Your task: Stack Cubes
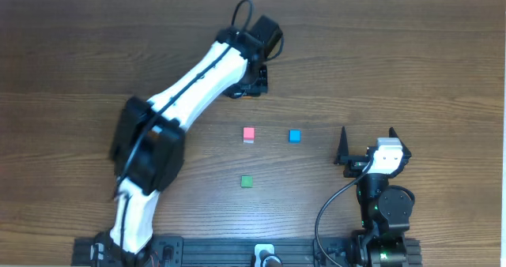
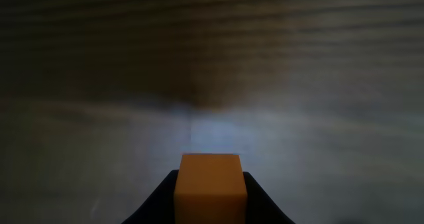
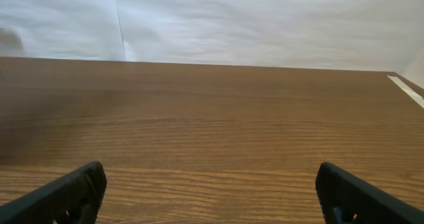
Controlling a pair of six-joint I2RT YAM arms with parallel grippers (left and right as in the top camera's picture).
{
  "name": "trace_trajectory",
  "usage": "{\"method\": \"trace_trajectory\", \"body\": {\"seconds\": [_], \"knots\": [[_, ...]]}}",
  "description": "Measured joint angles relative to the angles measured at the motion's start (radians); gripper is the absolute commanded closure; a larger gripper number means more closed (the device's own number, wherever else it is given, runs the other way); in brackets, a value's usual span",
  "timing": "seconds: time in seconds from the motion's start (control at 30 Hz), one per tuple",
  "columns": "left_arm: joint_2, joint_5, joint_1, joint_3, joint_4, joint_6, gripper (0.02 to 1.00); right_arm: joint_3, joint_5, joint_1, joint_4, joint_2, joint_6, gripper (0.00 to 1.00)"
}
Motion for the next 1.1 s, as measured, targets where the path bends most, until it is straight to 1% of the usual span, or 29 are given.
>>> {"method": "trace_trajectory", "body": {"seconds": [0.17, 0.27, 0.47, 0.8, 1.1], "knots": [[-0.198, -0.006, -0.066, -0.06, 0.0, -0.046, 0.899, 0.0, 0.0, 0.0, 0.0, 0.0, 0.0, 0.009], [-0.302, -0.013, -0.128, -0.179, 0.032, -0.097, 0.899, 0.0, 0.0, 0.0, 0.0, 0.0, 0.0, 0.009], [-0.338, -0.029, -0.217, -0.36, 0.084, -0.169, 0.893, 0.0, 0.0, 0.0, 0.0, 0.0, 0.0, 0.009], [-0.333, -0.071, -0.217, -0.388, 0.098, -0.215, 0.895, 0.0, 0.0, 0.0, 0.0, 0.0, 0.0, 0.007], [-0.281, -0.069, -0.203, -0.395, 0.101, -0.239, 0.906, 0.0, 0.0, 0.0, 0.0, 0.0, 0.001, 0.009]]}}
